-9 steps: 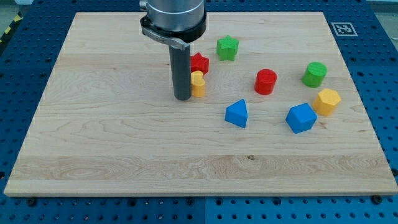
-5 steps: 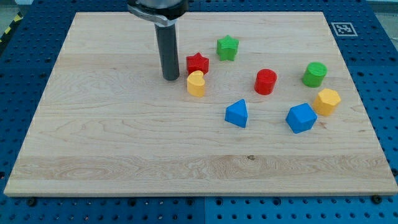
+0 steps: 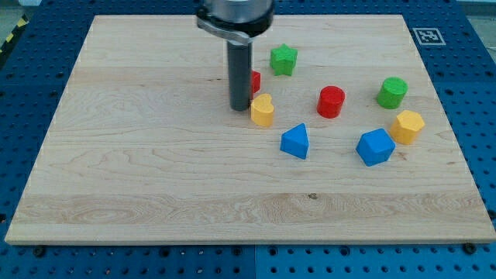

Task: Move the yellow heart and green star slightly to the right

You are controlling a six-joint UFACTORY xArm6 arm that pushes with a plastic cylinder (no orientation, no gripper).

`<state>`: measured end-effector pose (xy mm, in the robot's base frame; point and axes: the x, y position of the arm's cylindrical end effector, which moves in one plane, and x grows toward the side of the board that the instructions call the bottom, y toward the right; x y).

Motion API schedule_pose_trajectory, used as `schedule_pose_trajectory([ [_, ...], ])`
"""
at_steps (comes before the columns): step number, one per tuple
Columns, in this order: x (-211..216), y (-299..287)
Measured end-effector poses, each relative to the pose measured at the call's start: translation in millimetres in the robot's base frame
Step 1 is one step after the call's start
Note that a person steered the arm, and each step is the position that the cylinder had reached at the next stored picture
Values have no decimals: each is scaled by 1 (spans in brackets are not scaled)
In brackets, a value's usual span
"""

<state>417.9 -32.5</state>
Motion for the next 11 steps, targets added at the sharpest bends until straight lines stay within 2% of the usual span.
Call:
schedule_pose_trajectory([
  [1,-10,-80],
  [2,-68,-130],
  [3,-128,-117],
  [4,-134,-81],
  [7,-129,8],
  [9,-107,36],
  [11,-107,70],
])
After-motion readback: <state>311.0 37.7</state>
